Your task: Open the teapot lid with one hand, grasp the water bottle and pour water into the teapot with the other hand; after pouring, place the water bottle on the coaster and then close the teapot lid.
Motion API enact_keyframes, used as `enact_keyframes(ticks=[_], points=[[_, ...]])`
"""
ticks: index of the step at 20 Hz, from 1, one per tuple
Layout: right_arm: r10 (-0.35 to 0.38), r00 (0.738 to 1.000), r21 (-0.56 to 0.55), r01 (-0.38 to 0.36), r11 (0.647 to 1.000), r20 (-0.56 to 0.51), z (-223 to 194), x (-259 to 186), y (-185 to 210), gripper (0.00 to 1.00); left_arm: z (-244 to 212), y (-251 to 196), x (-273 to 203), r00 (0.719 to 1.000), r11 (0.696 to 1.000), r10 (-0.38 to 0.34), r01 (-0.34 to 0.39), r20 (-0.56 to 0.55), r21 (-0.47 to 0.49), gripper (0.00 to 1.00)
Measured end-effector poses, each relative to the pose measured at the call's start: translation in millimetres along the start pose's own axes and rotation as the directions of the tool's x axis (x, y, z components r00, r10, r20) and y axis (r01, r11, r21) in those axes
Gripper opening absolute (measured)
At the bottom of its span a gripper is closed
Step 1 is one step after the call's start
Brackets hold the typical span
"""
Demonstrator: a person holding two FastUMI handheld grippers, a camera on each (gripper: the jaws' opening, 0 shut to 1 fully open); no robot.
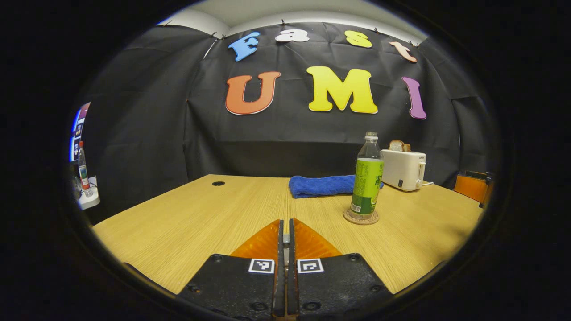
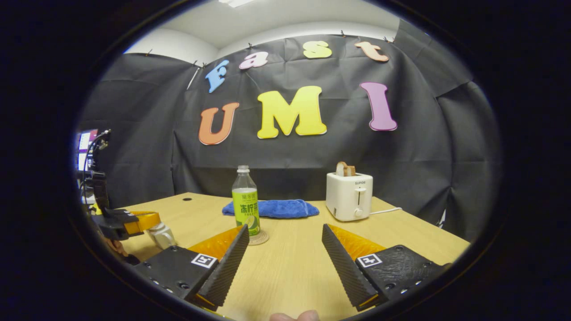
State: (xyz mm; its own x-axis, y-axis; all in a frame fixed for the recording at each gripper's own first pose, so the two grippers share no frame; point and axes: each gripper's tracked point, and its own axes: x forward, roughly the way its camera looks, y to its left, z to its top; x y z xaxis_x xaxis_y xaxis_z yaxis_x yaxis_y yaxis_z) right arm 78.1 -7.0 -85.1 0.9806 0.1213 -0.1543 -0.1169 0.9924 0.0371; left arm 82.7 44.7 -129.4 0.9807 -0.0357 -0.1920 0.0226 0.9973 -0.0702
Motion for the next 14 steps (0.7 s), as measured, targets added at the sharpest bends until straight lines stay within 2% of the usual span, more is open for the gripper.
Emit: enact_keyframes(ticks=[5,7,8,9,10,14], points=[[-0.011,1.0,0.003,0.011,1.0,0.003,-0.2,-2.4,-4.8,0.98,4.5,3.1,-3.6,1.0,1.0,0.016,-0.016,0.015,-0.007,0.08],[-0.023,1.0,0.008,0.023,1.0,0.003,0.7,-4.0,-8.2,0.96,13.7,8.5,-7.1,0.998,0.999,0.045,-0.045,0.033,-0.003,0.34],[-0.032,0.999,0.008,0.032,0.999,0.011,4.1,-5.4,-11.1,0.98,20.6,10.5,-10.9,0.997,0.998,0.058,-0.058,0.047,0.0,0.62],[-0.045,0.999,0.002,0.045,0.999,0.024,7.5,-6.8,-13.9,0.96,26.5,12.4,-14.2,0.996,0.998,0.07,-0.07,0.06,0.005,0.74],[-0.06,0.997,-0.006,0.06,0.998,0.039,12.2,-9.3,-17.5,0.96,34.9,12.7,-25.2,0.995,0.997,0.077,-0.078,0.07,0.013,1.0],[-0.078,0.994,-0.012,0.079,0.997,0.082,34.6,-26.2,-16.6,0.96,74.9,2.2,-49.8,0.99,0.998,0.066,-0.068,0.125,0.014,0.99]])
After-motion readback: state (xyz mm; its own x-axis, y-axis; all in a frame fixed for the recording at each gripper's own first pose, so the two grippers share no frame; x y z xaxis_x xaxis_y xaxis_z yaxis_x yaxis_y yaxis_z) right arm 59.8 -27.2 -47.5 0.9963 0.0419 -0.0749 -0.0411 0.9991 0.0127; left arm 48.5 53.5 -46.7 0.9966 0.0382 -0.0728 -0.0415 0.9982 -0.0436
